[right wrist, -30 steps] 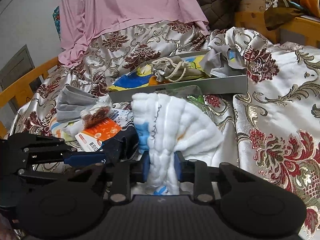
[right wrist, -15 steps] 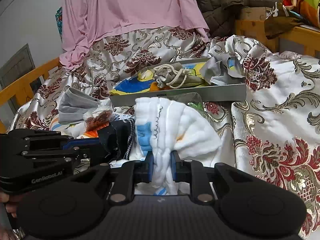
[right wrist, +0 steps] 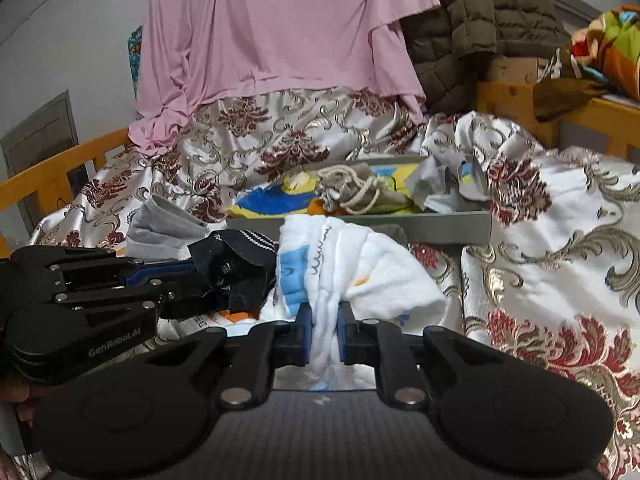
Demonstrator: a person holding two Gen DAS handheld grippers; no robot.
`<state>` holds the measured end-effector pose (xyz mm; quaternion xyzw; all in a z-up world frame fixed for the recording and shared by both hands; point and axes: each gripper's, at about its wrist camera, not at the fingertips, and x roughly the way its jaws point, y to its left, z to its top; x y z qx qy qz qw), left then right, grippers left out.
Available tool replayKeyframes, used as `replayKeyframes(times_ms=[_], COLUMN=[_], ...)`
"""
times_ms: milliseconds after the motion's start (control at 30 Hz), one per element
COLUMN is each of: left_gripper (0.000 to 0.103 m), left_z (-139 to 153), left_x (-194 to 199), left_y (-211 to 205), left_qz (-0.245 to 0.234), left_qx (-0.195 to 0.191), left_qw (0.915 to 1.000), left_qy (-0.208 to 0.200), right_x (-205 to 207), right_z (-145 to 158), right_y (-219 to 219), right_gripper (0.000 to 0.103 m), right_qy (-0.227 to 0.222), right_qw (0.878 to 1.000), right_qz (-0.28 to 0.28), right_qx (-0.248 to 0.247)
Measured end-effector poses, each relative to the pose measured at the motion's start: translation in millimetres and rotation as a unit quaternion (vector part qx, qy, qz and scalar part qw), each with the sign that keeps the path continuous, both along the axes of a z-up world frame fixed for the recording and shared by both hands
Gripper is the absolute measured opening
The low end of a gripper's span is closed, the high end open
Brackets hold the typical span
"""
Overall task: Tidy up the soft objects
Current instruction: 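Carry the black sock and white-blue towel over the cartoon tray and lower them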
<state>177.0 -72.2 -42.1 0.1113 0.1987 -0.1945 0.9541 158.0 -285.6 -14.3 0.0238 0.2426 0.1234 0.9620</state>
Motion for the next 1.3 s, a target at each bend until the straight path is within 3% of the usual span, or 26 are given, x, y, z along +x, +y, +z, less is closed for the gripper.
replayKeyframes(times_ms=[267, 800, 1033, 1300], left_gripper=[0.008, 0.008, 0.008, 0.008], left_z=[5.6, 16.3, 21.8, 33.2], left_x=[-3.2, -0.3, 16.1, 49.9], left_y=[-0.5, 1.1, 6.2, 16.6], left_qz=[0.011, 0.034, 0.048, 0.067], left_qx=[-0.004, -0.010, -0.023, -0.058], left_qw=[0.9998, 0.9980, 0.9970, 0.9945], left_qy=[-0.013, -0.053, -0.057, -0.055], right_x=[-7.5, -9.7, -2.8, 22.5], right_z=[5.7, 14.3, 27.8, 31.3], right_y=[7.6, 9.0, 4.6, 14.0], right_gripper=[0.013, 0.013, 0.013, 0.013], right_qy=[-0.042, -0.075, -0.097, -0.108], right_qw=[0.999, 0.997, 0.995, 0.994], right_qz=[-0.005, -0.020, -0.026, -0.013], right_qx=[-0.025, -0.029, -0.010, -0.025])
